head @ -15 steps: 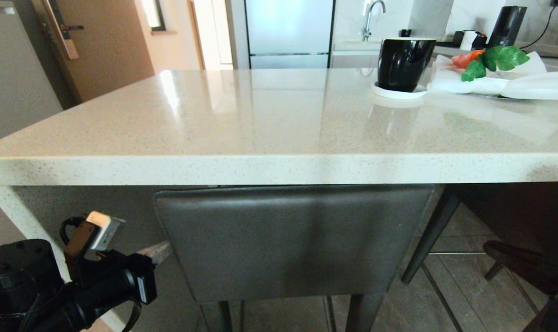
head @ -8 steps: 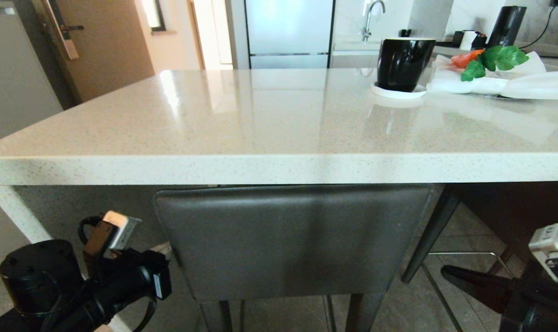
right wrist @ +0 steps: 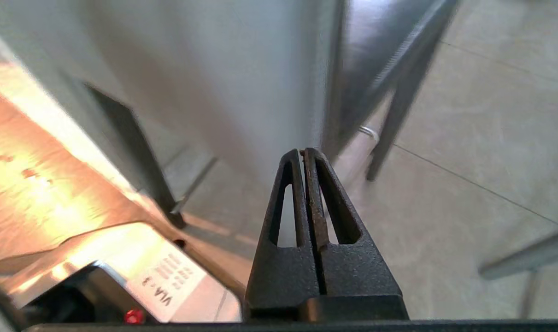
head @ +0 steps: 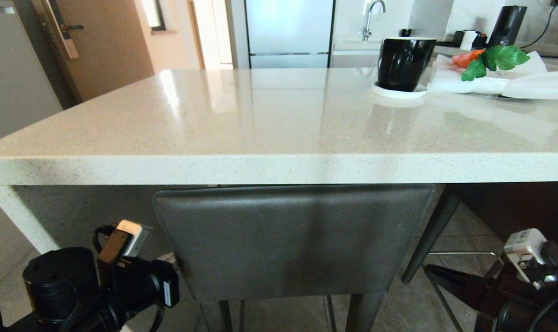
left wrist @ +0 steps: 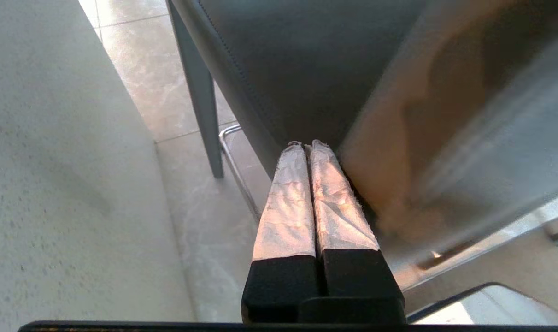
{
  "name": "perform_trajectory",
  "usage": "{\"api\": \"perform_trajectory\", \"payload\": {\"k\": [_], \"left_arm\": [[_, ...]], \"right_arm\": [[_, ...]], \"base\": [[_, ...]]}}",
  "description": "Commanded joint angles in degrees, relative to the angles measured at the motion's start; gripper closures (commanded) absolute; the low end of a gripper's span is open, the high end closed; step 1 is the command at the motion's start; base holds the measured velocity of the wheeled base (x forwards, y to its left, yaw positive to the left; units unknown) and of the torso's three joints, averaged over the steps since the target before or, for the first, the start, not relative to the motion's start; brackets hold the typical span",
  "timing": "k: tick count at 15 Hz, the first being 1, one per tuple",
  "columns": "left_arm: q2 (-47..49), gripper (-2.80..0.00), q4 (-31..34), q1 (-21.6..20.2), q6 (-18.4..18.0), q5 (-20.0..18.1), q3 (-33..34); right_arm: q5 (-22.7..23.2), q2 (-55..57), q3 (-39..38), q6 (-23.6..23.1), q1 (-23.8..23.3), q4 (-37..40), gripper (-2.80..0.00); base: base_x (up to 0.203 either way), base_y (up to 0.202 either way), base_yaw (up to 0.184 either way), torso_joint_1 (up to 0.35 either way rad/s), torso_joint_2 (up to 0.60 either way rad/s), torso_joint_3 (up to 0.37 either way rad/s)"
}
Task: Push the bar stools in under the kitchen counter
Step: Pull the gray chair out from under the dining table
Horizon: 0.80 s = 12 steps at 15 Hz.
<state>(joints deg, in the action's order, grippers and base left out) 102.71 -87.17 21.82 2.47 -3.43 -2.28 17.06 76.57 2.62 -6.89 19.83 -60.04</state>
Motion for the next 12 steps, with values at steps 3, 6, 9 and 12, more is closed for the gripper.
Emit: {"api": "perform_trajectory", "payload": {"k": [3, 6, 9, 12], "left_arm": [[-5.3, 0.0, -0.5, -1.1, 2.0, -0.4, 2.4], [-5.9, 0.0, -0.5, -1.5, 2.0, 1.2, 2.4], [-6.1, -2.8, -0.5, -2.6, 1.6, 2.1, 2.4], [-9.4, -2.8, 1.3, -8.6, 1.5, -0.3, 2.5]], "right_arm": [[0.8, -7.5, -2.5, 1.0, 0.0, 4.4, 0.0], [-4.1, -16.0, -2.6, 7.3, -0.4, 13.5, 0.0], [-6.0, -16.5, -1.7, 12.3, -0.6, 14.7, -2.8], [-4.9, -15.3, 2.2, 14.1, -3.3, 15.1, -2.8]], "base": [[0.0, 0.0, 0.0, 0.0, 0.0, 0.0], [0.0, 0.0, 0.0, 0.0, 0.0, 0.0], [0.0, 0.0, 0.0, 0.0, 0.0, 0.0], [0.0, 0.0, 0.0, 0.0, 0.0, 0.0]]}}
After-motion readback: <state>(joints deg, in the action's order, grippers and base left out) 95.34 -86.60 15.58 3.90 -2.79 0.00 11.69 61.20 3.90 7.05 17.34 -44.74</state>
